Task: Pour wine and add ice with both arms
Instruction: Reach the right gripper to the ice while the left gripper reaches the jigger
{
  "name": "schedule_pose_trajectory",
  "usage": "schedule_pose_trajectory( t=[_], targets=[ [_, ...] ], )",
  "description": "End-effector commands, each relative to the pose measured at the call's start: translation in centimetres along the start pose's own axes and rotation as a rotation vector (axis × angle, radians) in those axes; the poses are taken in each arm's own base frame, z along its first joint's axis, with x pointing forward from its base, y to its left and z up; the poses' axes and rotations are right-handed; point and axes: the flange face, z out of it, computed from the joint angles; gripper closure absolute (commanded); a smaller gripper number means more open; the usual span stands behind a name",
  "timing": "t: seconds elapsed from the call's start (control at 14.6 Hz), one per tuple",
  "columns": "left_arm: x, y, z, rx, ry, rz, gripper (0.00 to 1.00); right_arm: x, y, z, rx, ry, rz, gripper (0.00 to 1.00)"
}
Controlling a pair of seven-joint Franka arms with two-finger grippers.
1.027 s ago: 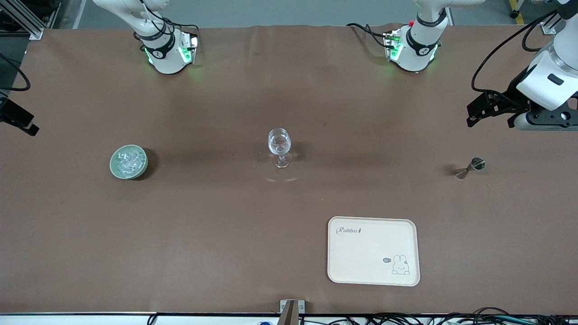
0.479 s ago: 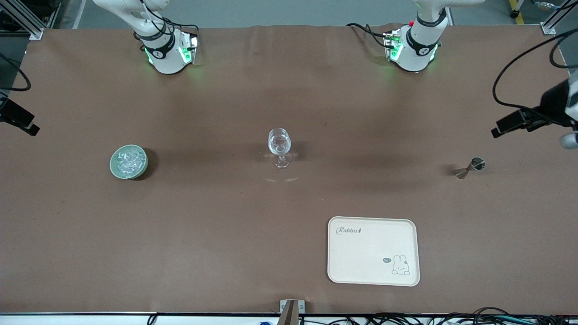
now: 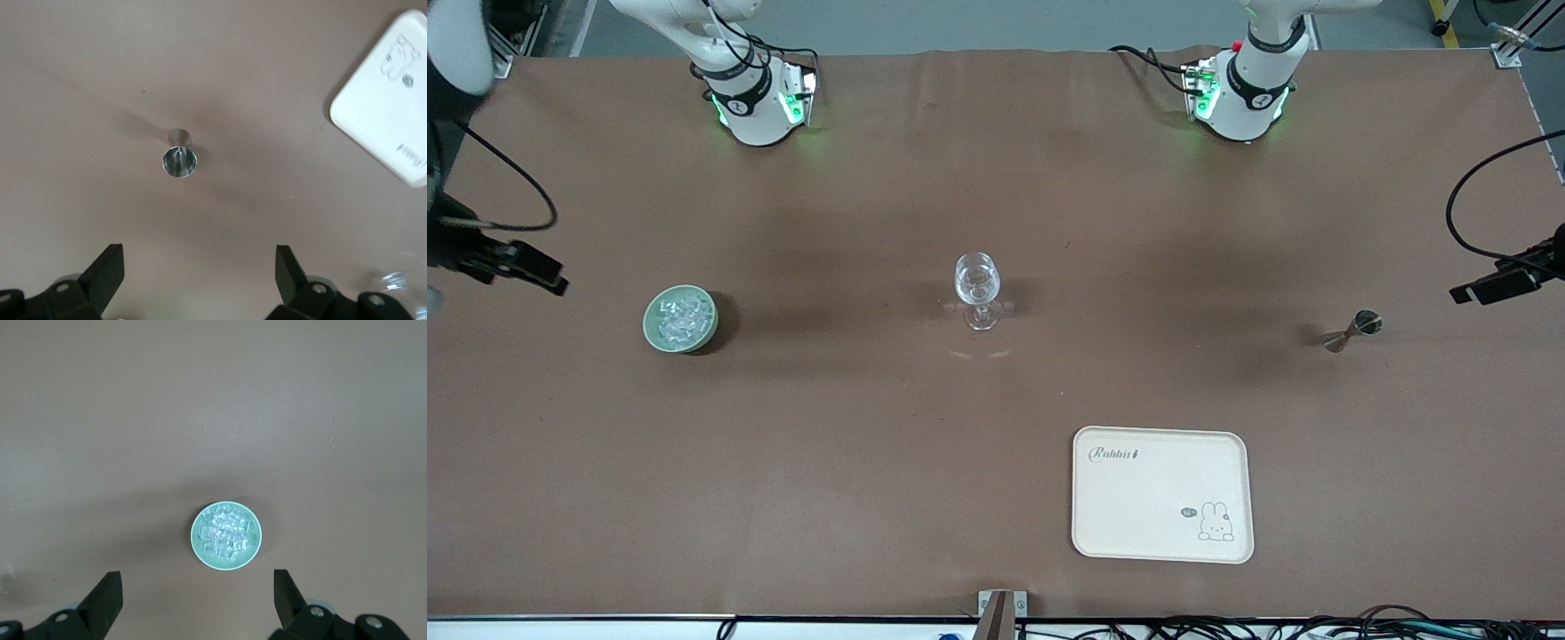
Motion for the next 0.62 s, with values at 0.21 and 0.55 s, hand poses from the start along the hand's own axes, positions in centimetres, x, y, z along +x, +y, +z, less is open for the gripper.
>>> schedule_pose_trajectory(
  t=[0.21, 0.55],
  targets=[
    [5.6, -6.5, 5.8, -0.126, -0.097, -0.240, 0.00, -3.2, 1.0, 11.5, -0.047, -0.028, -0.039, 0.00],
    [9.0, -9.8, 13.6, -0.147, -0.197, -0.456, 0.00, -5.2, 2.5, 17.5, -0.075, -0.010, -0.053, 0.00]
  ],
)
